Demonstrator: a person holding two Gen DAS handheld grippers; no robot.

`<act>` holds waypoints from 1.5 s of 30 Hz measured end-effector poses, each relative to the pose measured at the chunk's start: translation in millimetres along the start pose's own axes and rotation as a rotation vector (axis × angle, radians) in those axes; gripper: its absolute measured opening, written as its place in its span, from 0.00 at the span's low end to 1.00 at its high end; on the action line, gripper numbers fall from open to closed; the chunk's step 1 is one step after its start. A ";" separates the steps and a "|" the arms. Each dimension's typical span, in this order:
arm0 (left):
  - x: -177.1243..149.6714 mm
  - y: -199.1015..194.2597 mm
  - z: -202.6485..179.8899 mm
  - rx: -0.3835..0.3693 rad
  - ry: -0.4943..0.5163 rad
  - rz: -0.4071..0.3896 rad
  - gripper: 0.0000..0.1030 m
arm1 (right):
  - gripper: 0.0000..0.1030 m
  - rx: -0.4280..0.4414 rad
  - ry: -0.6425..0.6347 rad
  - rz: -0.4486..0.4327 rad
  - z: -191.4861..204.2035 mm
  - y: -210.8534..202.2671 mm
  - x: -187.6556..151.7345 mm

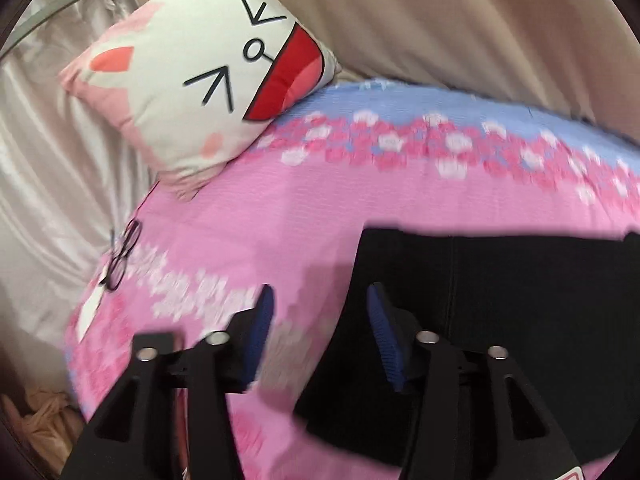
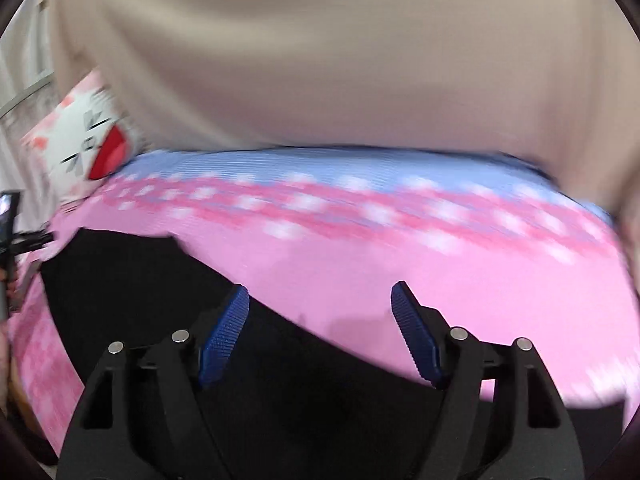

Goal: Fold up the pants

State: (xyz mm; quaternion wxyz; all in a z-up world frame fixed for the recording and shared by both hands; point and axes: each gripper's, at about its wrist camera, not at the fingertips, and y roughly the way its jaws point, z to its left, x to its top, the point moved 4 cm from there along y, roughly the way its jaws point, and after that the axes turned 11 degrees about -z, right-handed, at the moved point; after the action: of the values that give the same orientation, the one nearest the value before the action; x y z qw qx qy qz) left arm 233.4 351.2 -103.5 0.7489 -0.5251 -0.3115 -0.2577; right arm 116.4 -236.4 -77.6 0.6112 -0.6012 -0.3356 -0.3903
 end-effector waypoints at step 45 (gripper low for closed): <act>-49.3 -174.5 -312.1 -0.329 0.209 -0.120 0.71 | 0.24 -0.255 0.140 0.126 -247.1 -97.3 -121.4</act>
State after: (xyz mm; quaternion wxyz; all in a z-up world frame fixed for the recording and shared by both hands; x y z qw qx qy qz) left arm 136.9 3.4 -110.0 0.6645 -0.5912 -0.2168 -0.4024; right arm -41.0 -471.1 -151.1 0.5751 -0.6652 -0.2013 -0.4316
